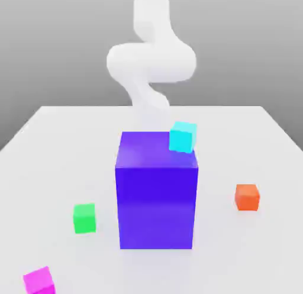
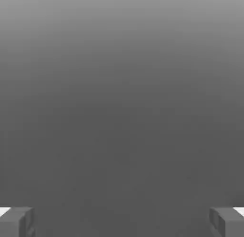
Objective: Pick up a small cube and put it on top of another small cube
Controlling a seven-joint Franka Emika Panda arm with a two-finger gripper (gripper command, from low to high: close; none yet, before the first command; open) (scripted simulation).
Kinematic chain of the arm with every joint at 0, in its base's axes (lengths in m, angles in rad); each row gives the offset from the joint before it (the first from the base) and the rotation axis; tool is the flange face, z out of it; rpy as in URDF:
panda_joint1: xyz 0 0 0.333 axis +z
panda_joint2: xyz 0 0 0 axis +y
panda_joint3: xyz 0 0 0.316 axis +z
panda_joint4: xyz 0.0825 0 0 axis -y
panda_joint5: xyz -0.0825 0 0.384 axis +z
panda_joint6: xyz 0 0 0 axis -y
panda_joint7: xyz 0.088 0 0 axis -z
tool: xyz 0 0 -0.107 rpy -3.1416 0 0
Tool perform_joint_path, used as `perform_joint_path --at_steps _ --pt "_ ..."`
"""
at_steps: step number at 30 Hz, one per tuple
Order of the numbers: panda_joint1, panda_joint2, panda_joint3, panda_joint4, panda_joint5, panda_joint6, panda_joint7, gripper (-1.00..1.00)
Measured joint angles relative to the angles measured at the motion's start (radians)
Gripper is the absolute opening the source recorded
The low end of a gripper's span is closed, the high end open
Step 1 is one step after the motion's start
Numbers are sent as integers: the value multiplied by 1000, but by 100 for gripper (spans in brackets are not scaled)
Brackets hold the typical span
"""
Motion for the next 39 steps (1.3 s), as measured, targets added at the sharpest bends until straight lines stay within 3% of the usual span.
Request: perform_joint_path --at_steps 18,29,33,34,39 --pt "-200 659 -35 25 -37 187 371 0" --pt "-279 1057 -79 40 53 301 516 0" --pt "-299 1202 -66 67 79 398 514 0" --pt "-302 1234 -63 73 82 422 513 -100" --pt "-302 1234 -62 74 82 423 513 -100"
